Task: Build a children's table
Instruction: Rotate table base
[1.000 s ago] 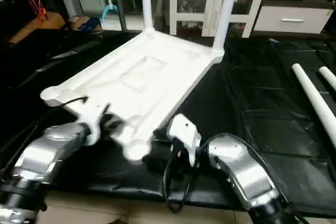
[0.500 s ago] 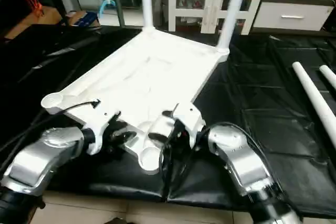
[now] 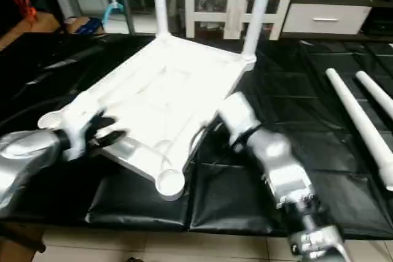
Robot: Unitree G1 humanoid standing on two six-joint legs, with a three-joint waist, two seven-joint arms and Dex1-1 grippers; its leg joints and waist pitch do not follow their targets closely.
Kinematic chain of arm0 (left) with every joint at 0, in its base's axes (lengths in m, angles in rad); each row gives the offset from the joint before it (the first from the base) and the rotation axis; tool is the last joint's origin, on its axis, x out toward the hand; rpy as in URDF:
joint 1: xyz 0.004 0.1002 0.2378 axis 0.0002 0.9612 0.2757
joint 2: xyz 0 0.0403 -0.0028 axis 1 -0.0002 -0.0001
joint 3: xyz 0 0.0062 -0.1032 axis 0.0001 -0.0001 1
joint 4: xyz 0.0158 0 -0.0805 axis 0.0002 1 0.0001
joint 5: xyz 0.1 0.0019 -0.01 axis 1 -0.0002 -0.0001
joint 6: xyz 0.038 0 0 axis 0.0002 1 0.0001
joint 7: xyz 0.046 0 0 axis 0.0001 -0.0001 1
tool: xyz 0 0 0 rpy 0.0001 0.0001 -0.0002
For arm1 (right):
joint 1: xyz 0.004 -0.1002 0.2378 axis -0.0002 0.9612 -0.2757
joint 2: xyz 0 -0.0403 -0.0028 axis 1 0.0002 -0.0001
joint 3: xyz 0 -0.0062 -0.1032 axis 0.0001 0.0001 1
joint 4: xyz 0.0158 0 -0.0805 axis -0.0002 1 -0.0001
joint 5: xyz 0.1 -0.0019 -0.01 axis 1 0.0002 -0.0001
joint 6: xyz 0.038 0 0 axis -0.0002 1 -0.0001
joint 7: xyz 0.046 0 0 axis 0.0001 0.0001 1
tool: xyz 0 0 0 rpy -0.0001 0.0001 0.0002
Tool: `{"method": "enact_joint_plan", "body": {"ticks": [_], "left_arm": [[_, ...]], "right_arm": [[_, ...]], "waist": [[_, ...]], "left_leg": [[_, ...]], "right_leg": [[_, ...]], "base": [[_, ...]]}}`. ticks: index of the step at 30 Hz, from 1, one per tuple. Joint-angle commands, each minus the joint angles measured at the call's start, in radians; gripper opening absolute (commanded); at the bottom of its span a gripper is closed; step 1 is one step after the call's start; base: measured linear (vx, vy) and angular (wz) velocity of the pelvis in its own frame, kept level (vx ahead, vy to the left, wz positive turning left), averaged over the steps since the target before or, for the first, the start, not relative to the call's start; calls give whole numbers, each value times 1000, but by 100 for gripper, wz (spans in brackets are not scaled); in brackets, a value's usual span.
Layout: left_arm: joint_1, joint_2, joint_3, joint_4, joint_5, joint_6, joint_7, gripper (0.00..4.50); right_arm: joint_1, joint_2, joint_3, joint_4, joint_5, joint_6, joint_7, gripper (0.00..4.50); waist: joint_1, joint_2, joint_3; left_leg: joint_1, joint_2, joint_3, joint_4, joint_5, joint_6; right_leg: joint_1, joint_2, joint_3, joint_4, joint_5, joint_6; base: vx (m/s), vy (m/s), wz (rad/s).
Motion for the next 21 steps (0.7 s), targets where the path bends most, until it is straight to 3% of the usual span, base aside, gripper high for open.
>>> {"method": "enact_joint_plan", "body": {"ticks": [1,4,8,13,15,21], "left_arm": [[12,13,-21,-26,3,7,-40,230],[44,36,-53,-1,51,-44,-39,230],[41,6,-98,79,110,-129,10,230],[58,-21,-164,77,133,-127,-8,230],[63,-36,-170,67,128,-121,-9,230],[81,-62,-191,22,124,-111,-16,230]], "right_arm": [[-10,6,13,23,-14,7,-5,377],[-34,31,44,88,-26,-19,-4,377],[-99,90,69,226,-53,-82,-13,377],[-202,161,79,414,-78,-153,-48,377],[-233,184,78,468,-79,-175,-61,377],[-343,257,51,624,-73,-274,-82,377]], "waist": [[-1,4,-64],[-3,2,-64],[-3,-1,-61],[-16,-2,-50],[-19,-3,-50],[-33,-6,-54]], "left_leg": [[30,44,-19,-73,-176,-17],[29,45,-18,-72,-170,-7],[33,48,-17,-74,-221,-19],[34,48,-22,-85,-343,-60],[38,49,-23,-85,-368,-65],[29,47,-23,-83,-327,-43]], "right_leg": [[28,-57,25,-62,-20,-219],[30,-56,24,-59,19,-239],[27,-58,27,-64,-53,-239],[21,-65,29,-74,-243,-222],[16,-66,31,-78,-277,-214],[22,-65,29,-74,-224,-231]], "base": [[0,0,0],[0,0,0],[0,0,0],[0,0,0],[0,0,0],[0,0,0]]}}
